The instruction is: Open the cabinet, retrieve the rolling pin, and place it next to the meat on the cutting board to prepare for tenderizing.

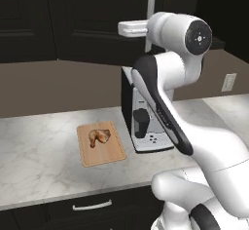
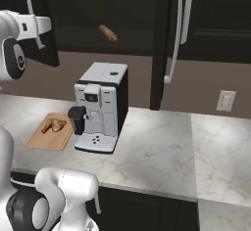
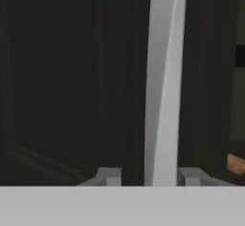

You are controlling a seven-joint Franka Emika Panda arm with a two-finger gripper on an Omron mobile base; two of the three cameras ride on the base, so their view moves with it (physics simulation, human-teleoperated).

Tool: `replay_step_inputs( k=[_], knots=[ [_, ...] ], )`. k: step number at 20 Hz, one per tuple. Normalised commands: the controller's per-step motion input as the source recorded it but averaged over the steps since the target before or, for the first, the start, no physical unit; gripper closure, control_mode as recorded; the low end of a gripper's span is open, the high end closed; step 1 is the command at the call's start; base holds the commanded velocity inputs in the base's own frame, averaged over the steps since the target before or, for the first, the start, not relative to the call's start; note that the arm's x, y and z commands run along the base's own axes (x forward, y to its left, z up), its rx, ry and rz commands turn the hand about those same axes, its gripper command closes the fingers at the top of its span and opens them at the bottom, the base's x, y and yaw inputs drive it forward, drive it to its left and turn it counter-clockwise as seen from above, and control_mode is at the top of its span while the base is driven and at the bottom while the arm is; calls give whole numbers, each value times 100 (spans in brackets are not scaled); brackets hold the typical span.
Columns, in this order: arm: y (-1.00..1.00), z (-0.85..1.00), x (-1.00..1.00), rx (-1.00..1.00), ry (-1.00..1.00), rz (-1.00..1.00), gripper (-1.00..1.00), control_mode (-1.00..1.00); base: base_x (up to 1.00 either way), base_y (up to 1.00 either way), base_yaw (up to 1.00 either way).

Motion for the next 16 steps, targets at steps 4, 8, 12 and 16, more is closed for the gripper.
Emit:
replay_step_inputs(
  k=[4, 8, 12, 16],
  knots=[
    [66, -29, -18, 0, 4, 5, 100, -100, 0, 0, 0],
    [65, -39, -26, 0, 4, 4, -100, -100, 0, 0, 0],
    [34, -12, -19, 3, 2, 0, -100, -100, 0, 0, 0],
    [0, 1, -42, 10, 0, 0, -100, -100, 0, 0, 0]
  ],
)
